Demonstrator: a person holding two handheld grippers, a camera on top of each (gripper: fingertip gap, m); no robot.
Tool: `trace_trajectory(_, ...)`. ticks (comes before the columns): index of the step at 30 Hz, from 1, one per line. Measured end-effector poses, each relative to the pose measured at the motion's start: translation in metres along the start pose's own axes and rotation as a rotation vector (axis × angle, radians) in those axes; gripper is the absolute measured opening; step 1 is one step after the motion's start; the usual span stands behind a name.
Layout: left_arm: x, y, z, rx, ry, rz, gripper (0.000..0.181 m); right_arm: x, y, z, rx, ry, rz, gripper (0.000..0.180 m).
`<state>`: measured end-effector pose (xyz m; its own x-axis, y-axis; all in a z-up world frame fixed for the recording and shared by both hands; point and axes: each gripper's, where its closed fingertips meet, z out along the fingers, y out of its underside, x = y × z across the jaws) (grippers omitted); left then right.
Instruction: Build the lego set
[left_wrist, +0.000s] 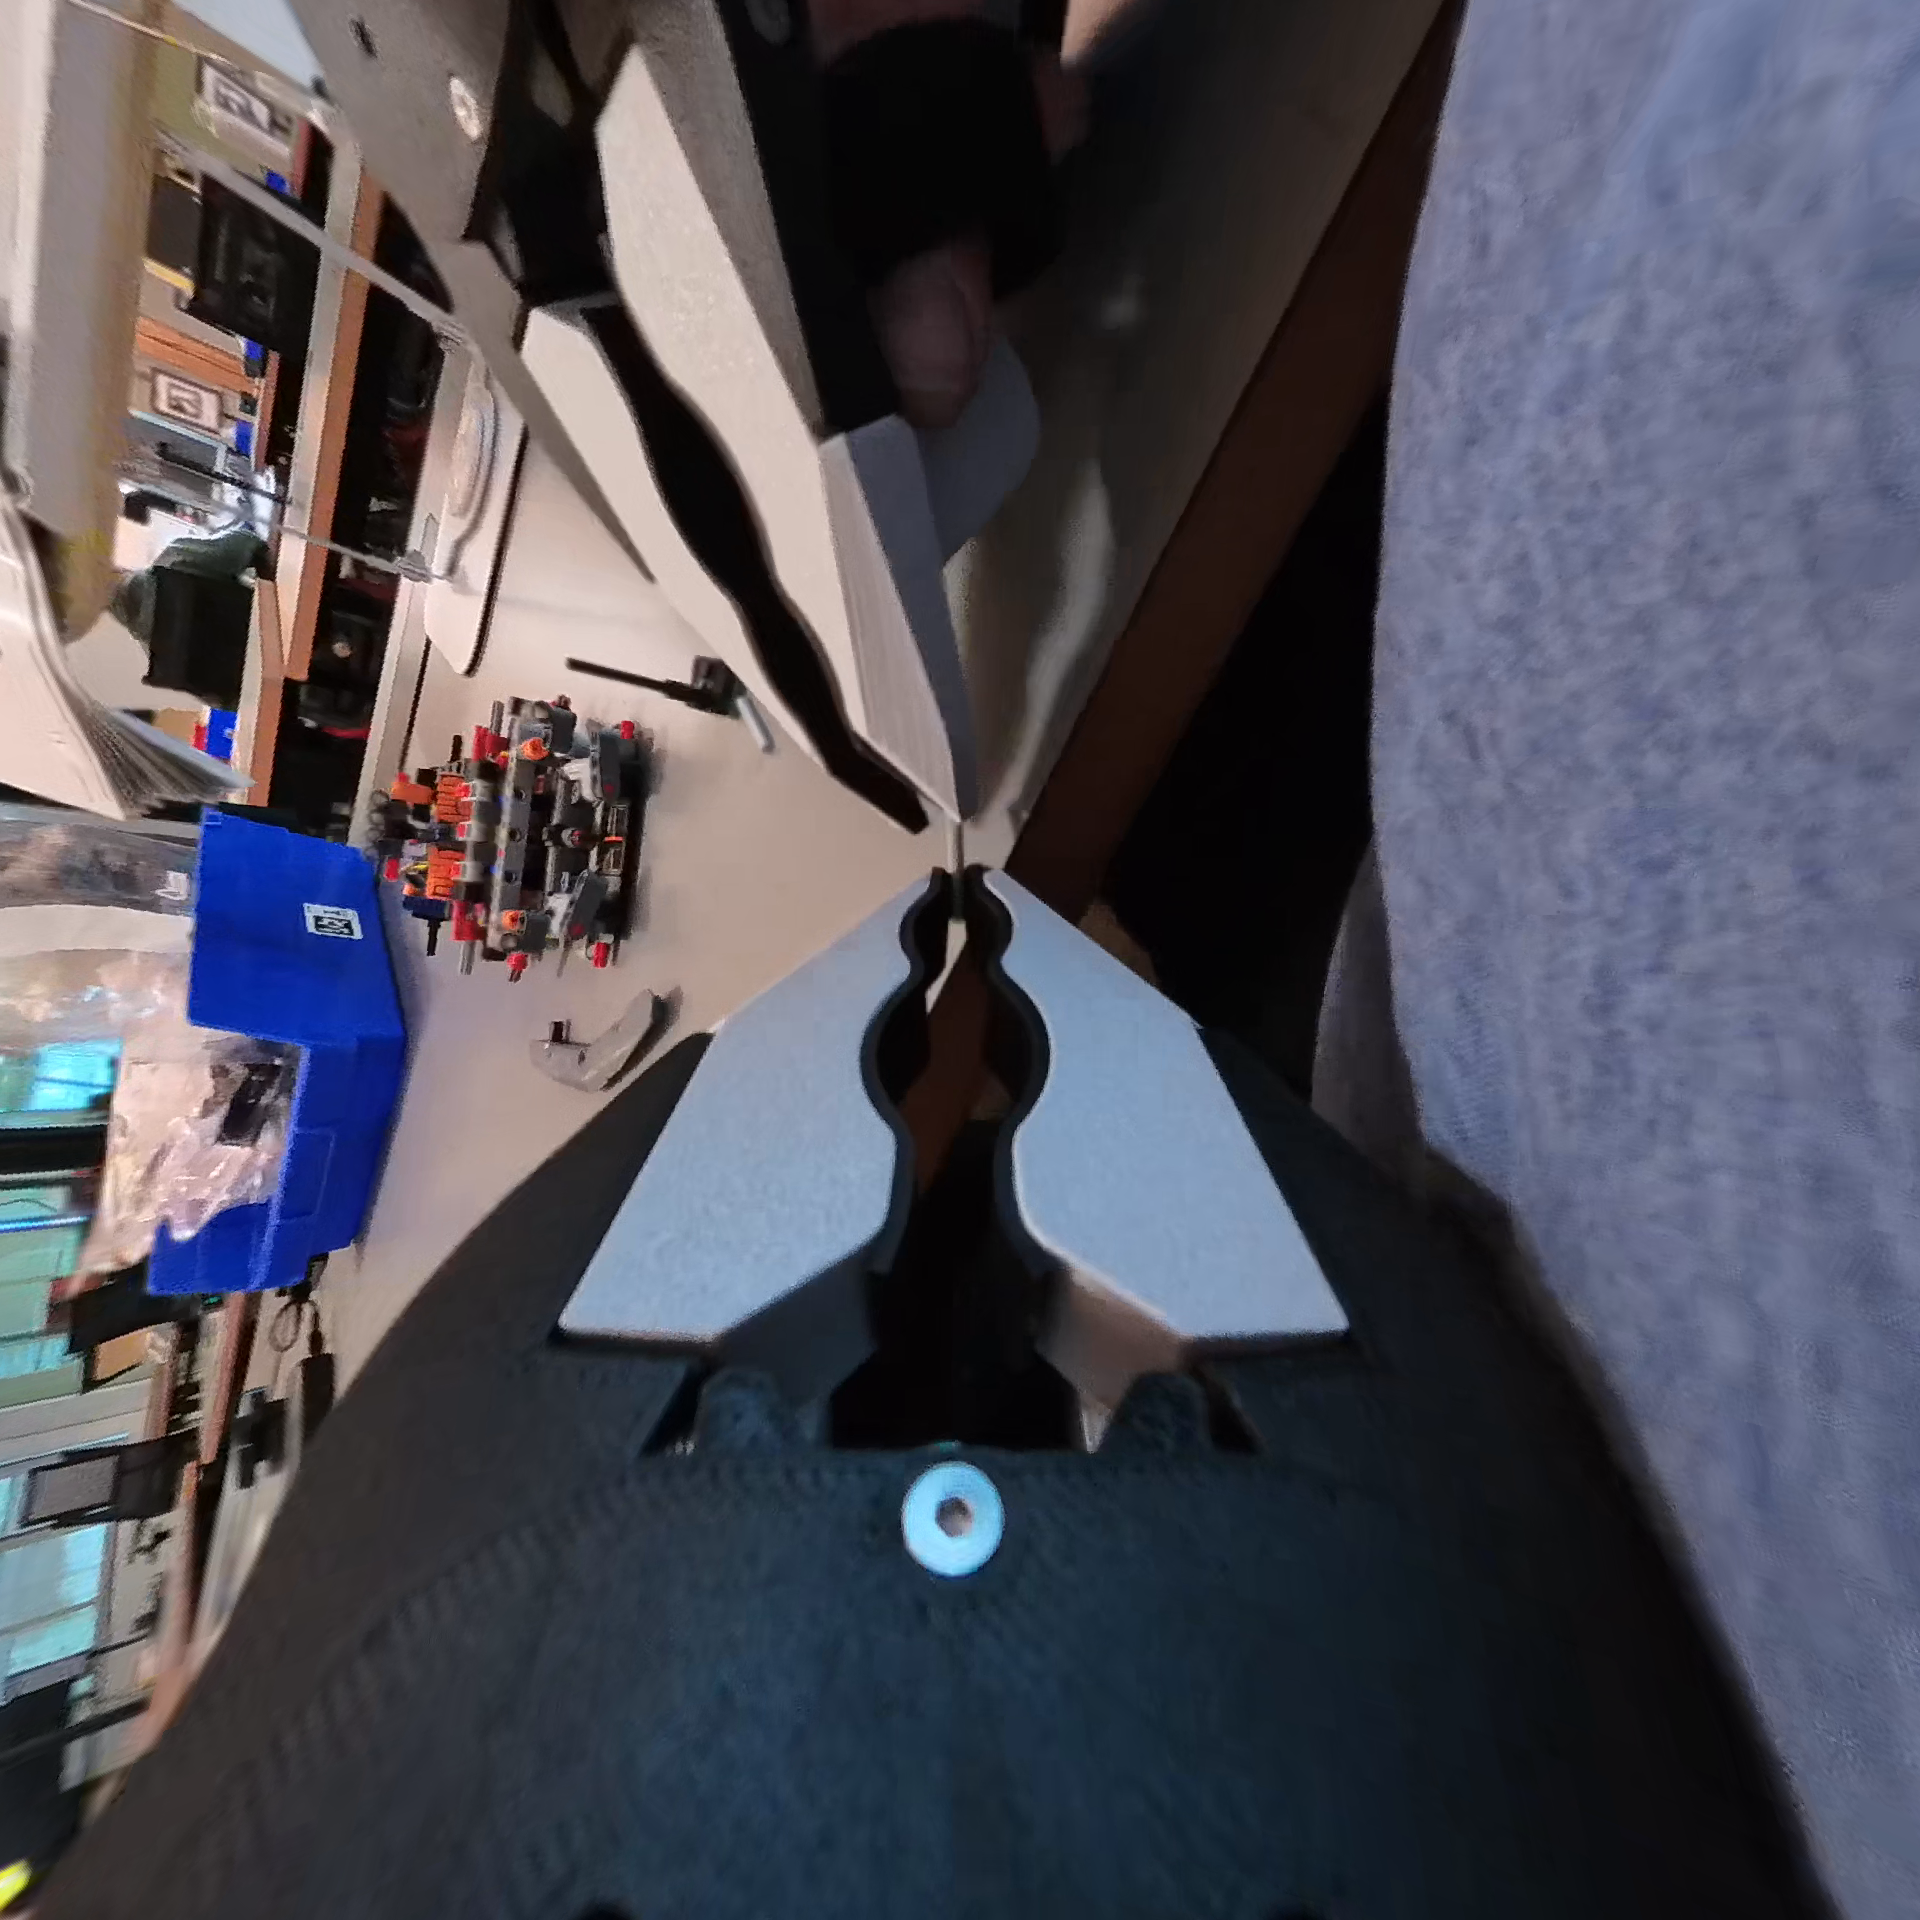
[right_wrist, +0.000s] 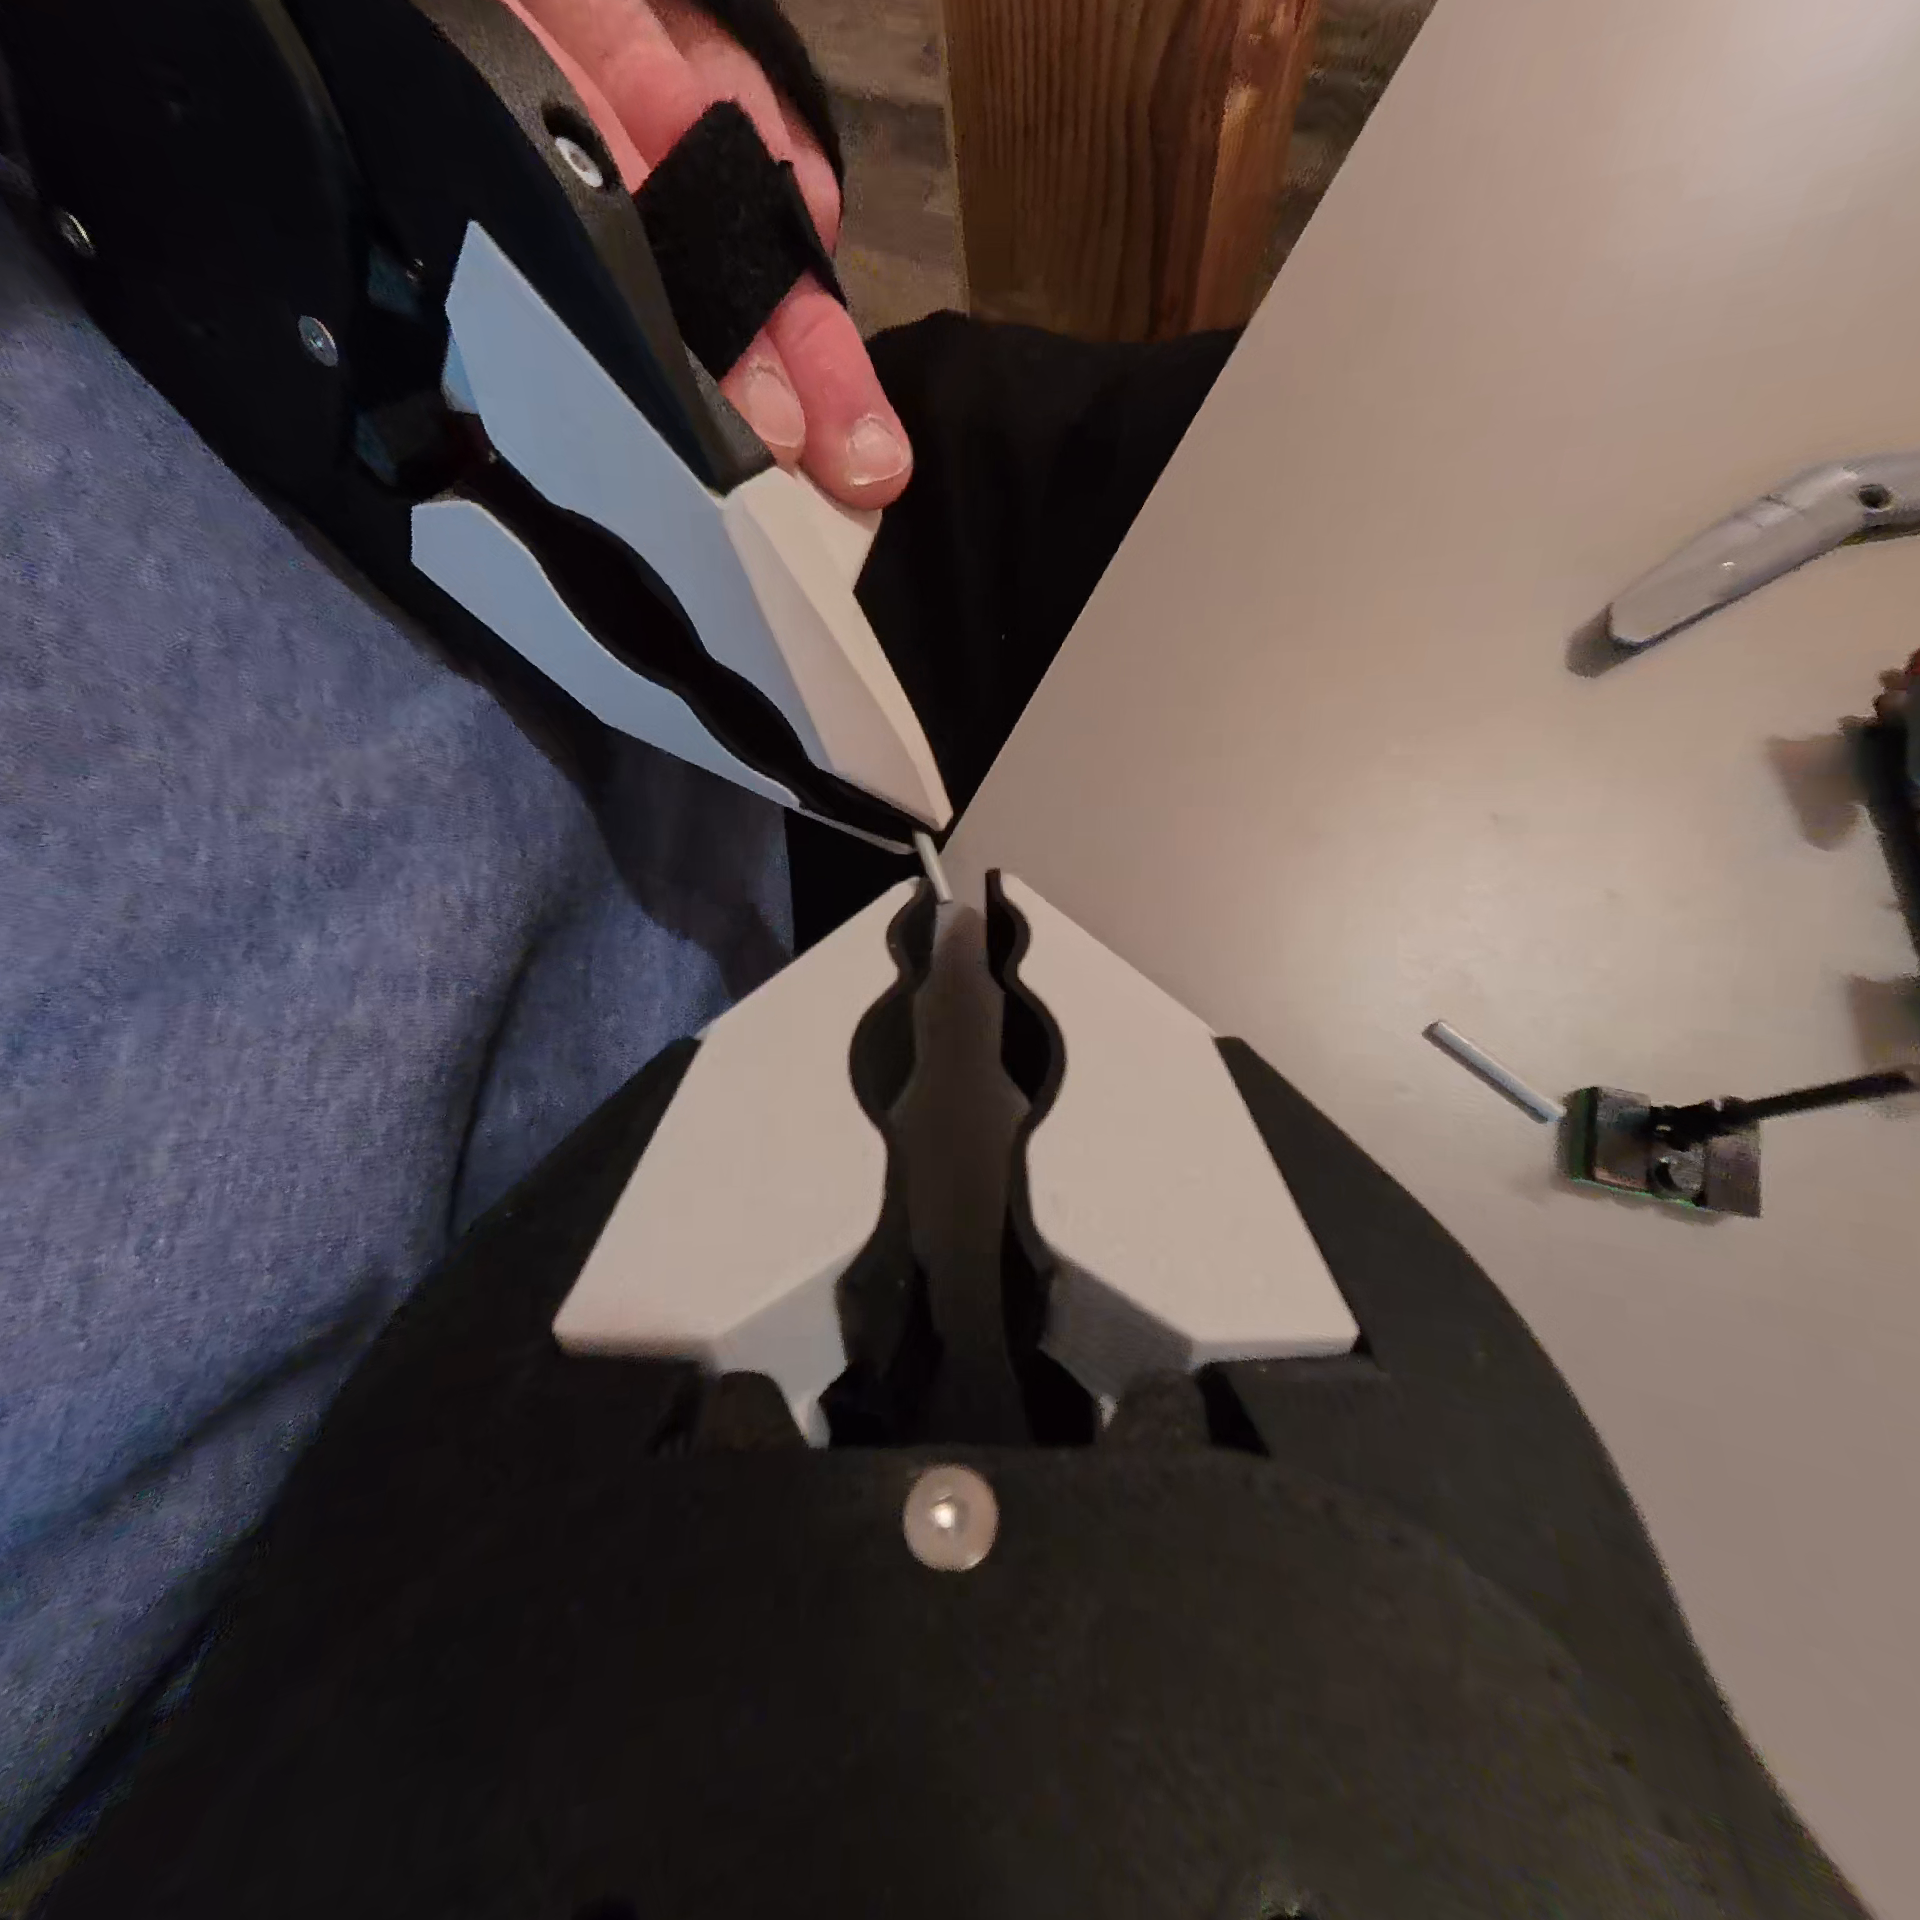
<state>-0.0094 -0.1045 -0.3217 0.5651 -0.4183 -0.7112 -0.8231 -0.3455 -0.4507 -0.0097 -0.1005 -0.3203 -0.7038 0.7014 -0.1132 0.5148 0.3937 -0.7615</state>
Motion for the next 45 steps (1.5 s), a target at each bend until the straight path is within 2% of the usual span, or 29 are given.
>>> trace_trajectory(1,-0.002,-0.002,-0.002,0.016,0.010,-0.028,0.001,0.001,-0.001,-0.003,0.012,0.006,-0.002,0.013)
trace_trajectory(5,-0.017,-0.013,-0.011,0.116,0.079,-0.230,0.001,-0.001,-0.016,-0.016,0.080,0.043,-0.093,0.015)
trace_trajectory(8,-0.025,-0.018,-0.014,0.171,0.127,-0.315,0.001,-0.004,-0.026,-0.019,0.106,0.059,-0.134,0.009)
trace_trajectory(13,-0.032,-0.025,-0.016,0.216,0.146,-0.344,0.001,-0.008,-0.039,-0.028,0.170,0.041,-0.115,0.000)
trace_trajectory(16,-0.035,-0.028,-0.016,0.237,0.151,-0.354,0.001,-0.004,-0.039,-0.032,0.179,0.048,-0.093,0.012)
trace_trajectory(20,-0.042,-0.030,-0.014,0.251,0.166,-0.362,0.001,-0.001,-0.038,-0.036,0.160,0.078,-0.130,0.003)
trace_trajectory(24,-0.046,-0.032,-0.012,0.271,0.181,-0.382,0.001,0.003,-0.039,-0.039,0.139,0.090,-0.144,0.002)
trace_trajectory(28,-0.053,-0.034,-0.012,0.302,0.196,-0.402,0.000,0.009,-0.044,-0.045,0.146,0.094,-0.137,0.009)
trace_trajectory(29,-0.057,-0.034,-0.011,0.308,0.192,-0.410,0.001,0.010,-0.045,-0.047,0.146,0.097,-0.150,0.003)
trace_trajectory(33,-0.063,-0.036,-0.011,0.331,0.206,-0.423,0.001,0.013,-0.048,-0.051,0.122,0.128,-0.182,0.002)
trace_trajectory(36,-0.073,-0.039,-0.014,0.373,0.210,-0.450,0.001,0.019,-0.050,-0.054,0.124,0.137,-0.152,0.011)
trace_trajectory(39,-0.080,-0.042,-0.013,0.382,0.207,-0.429,0.001,0.023,-0.053,-0.059,0.129,0.152,-0.174,0.000)
trace_trajectory(45,-0.091,-0.043,-0.011,0.415,0.229,-0.426,0.001,0.030,-0.059,-0.065,0.126,0.161,-0.179,0.000)
